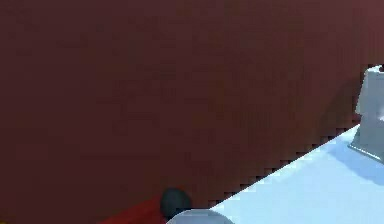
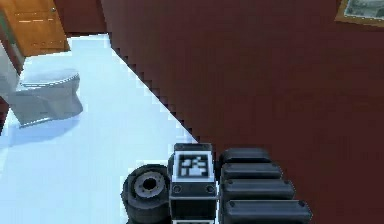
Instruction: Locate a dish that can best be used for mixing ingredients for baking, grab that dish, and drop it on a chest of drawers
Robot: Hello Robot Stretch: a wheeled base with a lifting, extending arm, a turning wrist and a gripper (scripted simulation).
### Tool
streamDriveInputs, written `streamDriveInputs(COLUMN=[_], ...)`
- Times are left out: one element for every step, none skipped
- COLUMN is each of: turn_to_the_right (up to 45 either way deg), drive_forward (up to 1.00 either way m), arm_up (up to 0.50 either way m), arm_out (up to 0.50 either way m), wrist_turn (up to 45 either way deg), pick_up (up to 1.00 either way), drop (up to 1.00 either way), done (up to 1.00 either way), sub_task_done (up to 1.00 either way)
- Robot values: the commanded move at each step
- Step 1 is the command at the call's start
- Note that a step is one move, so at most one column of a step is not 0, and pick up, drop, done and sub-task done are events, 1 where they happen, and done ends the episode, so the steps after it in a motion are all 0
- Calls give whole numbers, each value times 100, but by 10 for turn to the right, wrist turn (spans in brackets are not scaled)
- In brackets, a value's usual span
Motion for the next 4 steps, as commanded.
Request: streamDriveInputs(turn_to_the_right=[420,0,-180,0], drive_forward=[0,55,0,20], arm_up=[0,0,0,0], arm_out=[0,0,0,0], wrist_turn=[0,0,0,0], pick_up=[0,0,0,0], drop=[0,0,0,0], done=[0,0,0,0], sub_task_done=[0,0,0,0])
